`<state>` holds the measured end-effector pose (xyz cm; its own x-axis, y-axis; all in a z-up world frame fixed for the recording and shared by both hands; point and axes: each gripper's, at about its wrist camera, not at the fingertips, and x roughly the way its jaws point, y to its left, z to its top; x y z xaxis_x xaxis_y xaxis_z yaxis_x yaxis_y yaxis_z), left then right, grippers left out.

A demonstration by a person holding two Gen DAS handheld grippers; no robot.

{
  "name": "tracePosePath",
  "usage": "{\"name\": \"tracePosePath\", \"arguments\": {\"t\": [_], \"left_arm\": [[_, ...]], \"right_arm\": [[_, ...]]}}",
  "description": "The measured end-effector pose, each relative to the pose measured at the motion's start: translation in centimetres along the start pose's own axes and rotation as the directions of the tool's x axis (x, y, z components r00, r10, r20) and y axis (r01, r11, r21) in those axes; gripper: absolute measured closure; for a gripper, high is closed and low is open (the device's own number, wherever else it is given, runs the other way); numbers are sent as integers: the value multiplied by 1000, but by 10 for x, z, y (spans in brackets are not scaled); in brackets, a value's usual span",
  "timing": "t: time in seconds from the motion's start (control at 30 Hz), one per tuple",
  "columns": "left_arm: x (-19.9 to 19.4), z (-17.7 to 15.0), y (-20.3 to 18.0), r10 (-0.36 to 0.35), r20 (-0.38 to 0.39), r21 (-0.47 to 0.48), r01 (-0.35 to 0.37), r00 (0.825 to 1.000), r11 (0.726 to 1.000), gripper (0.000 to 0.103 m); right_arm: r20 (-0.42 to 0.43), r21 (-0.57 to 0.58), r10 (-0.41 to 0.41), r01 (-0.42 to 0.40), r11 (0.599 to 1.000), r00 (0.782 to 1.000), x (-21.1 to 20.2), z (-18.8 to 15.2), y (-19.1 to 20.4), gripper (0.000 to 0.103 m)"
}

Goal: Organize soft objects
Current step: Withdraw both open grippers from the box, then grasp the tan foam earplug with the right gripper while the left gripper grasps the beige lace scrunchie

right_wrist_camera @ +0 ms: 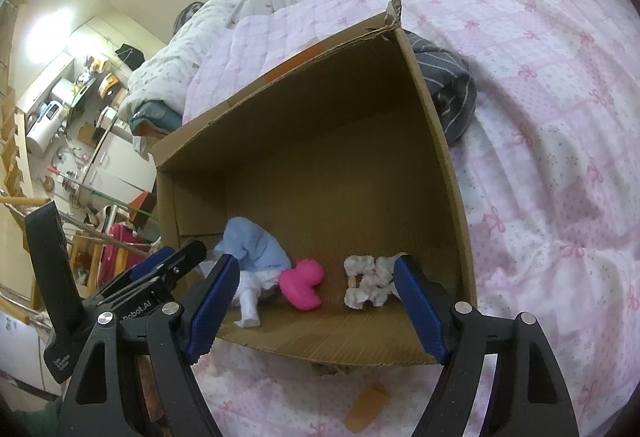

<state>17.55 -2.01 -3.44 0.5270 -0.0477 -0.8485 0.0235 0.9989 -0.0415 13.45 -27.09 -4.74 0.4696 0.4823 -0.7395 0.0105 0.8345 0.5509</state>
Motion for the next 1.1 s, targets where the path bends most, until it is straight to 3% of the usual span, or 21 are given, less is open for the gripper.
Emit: {"name": "tracePosePath", "arguments": {"t": [0.6,1.1], "left_arm": [[-37,-31,18,23,3,-18,-23,1000,1000,38],[-48,-79,29,11,-77,-69,-16,997,997,38]], "right_arm": [[-10,-12,-45,45,999,999,-16,-18,-1,19],[-58,0,-105,105,994,993,-27,-50,-11,19]]}}
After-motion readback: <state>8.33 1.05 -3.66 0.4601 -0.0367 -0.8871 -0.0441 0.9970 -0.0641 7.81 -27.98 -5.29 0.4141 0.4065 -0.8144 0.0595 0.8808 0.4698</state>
